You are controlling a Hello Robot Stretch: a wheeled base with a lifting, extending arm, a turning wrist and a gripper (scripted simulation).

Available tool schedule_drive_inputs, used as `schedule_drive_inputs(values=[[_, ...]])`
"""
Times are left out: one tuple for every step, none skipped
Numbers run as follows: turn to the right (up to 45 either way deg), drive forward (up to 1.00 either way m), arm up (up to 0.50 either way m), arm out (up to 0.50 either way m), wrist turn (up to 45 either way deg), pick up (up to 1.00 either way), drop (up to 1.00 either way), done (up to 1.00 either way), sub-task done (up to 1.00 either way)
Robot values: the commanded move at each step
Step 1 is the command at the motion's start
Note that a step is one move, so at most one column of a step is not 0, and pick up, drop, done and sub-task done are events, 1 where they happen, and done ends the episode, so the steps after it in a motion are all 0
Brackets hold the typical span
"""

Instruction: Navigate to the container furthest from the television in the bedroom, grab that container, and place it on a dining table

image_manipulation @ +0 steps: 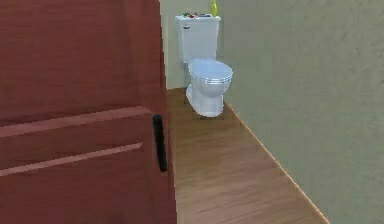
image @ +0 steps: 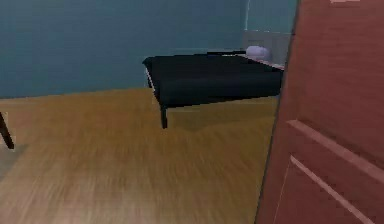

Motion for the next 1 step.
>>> schedule_drive_inputs(values=[[0.0,1.00,0.00,0.00,0.0,0.00,0.00,0.00,0.00]])
